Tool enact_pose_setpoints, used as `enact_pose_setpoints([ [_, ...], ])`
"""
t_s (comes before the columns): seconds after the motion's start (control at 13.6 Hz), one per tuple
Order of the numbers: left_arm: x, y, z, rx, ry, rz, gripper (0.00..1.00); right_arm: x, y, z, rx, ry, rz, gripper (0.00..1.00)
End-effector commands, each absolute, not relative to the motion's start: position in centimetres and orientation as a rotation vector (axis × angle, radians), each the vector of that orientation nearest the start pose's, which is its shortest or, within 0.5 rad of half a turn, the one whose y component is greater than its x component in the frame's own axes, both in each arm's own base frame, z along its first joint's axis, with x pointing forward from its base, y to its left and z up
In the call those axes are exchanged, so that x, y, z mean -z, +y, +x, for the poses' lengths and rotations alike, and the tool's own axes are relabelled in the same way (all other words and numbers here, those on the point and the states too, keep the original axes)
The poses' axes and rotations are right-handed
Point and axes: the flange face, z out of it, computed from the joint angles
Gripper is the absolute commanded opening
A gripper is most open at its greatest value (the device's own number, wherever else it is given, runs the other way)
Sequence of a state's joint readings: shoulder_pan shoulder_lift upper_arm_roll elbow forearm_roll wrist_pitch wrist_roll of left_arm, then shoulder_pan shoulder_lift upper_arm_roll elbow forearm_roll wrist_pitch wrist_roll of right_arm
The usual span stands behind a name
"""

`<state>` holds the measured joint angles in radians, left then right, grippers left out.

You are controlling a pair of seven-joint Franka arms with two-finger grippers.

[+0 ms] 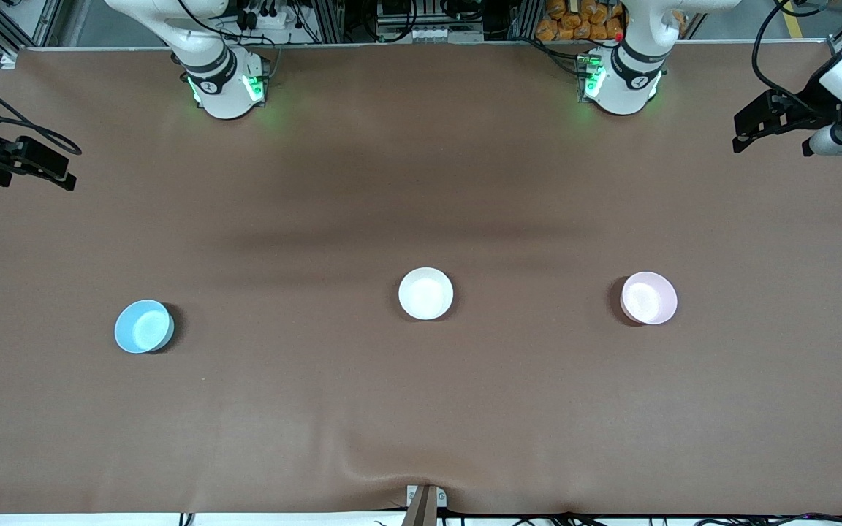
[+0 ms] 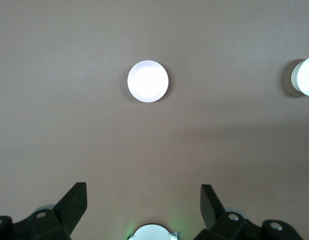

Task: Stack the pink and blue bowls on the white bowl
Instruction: 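Reach the left gripper down to the pink bowl rim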

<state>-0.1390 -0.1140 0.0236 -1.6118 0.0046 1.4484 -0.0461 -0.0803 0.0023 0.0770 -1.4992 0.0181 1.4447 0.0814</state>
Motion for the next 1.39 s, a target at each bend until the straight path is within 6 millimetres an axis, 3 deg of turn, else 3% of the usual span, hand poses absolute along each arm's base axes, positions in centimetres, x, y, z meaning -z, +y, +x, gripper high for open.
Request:
enact_pose_setpoints([
  [0.0, -65.8, -6.0, 50.5, -0.098, 0.099, -3.134, 1.0, -65.2, 0.2, 54.0, -0.083, 0.152, -3.12, 1.0],
  [0.37, -64.2, -5.8, 51.4, -0.144, 0.087, -3.131, 1.0, -65.2, 0.1, 54.0, -0.083, 0.155, -3.12, 1.0],
  [0.73, -59.7, -4.9, 53.6, -0.264, 0.048, -3.124, 1.0, -65.1, 0.1, 54.0, -0.088, 0.155, -3.12, 1.0],
  [0.95, -55.6, -3.8, 54.9, -0.297, 0.019, -3.119, 1.0, -65.1, 0.1, 54.0, -0.088, 0.155, -3.12, 1.0],
  [1.17, -49.6, -2.1, 55.5, -0.219, -0.003, -3.131, 1.0, -65.1, 0.1, 54.0, -0.088, 0.155, -3.12, 1.0],
  [1.32, -44.6, -0.8, 55.9, -0.129, -0.042, -3.144, 1.0, -65.1, 0.0, 54.0, -0.088, 0.157, -3.119, 1.0],
])
